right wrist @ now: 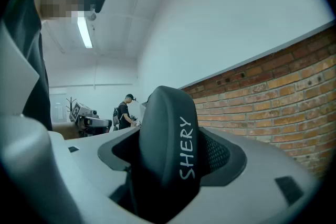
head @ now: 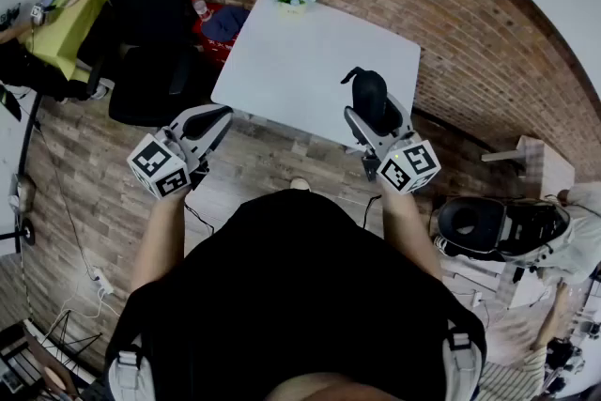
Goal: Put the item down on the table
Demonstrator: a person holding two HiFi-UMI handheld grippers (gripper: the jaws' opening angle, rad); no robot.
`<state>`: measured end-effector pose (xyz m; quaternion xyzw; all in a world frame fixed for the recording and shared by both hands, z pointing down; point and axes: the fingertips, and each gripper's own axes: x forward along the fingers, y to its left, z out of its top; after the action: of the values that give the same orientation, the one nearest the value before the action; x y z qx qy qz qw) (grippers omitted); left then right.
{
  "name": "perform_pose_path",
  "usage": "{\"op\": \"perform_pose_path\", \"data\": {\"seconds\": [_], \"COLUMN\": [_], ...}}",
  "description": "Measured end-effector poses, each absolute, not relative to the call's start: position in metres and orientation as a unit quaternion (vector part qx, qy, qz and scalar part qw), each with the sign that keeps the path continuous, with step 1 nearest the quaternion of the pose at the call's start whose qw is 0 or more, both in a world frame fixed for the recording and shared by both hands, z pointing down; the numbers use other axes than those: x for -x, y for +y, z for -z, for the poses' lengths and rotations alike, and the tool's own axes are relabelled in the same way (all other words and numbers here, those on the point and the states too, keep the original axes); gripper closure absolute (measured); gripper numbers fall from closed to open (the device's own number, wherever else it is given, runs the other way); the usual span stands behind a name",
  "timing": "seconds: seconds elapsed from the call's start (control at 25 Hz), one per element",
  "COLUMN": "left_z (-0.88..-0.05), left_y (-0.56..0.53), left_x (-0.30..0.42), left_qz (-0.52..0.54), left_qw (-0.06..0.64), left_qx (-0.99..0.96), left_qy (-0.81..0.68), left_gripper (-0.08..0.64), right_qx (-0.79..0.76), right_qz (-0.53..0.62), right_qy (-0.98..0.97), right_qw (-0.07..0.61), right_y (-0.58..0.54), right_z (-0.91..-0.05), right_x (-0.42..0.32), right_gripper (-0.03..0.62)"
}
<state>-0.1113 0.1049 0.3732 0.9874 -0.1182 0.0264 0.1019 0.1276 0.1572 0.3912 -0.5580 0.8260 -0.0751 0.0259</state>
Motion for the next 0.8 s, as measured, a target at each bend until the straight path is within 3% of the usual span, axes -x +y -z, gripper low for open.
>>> {"op": "perform_pose_path", "data": {"seconds": [0.8], "left_z": [-0.377], "left_y": [0.117], "left_x": [0.156], "left_qz": [-0.032], "left_qw": [0.109], "left_qx": [-0.987], "left_qy": [-0.116], "left_gripper": [0.535], "right_qx": [0.566], "right_qz": [0.079], "right_qy": [0.820], "right_qw": [0.033], "right_y": [0.164], "right_z": [-0.392], "right_x": [-0.092], "right_gripper": [0.244]}}
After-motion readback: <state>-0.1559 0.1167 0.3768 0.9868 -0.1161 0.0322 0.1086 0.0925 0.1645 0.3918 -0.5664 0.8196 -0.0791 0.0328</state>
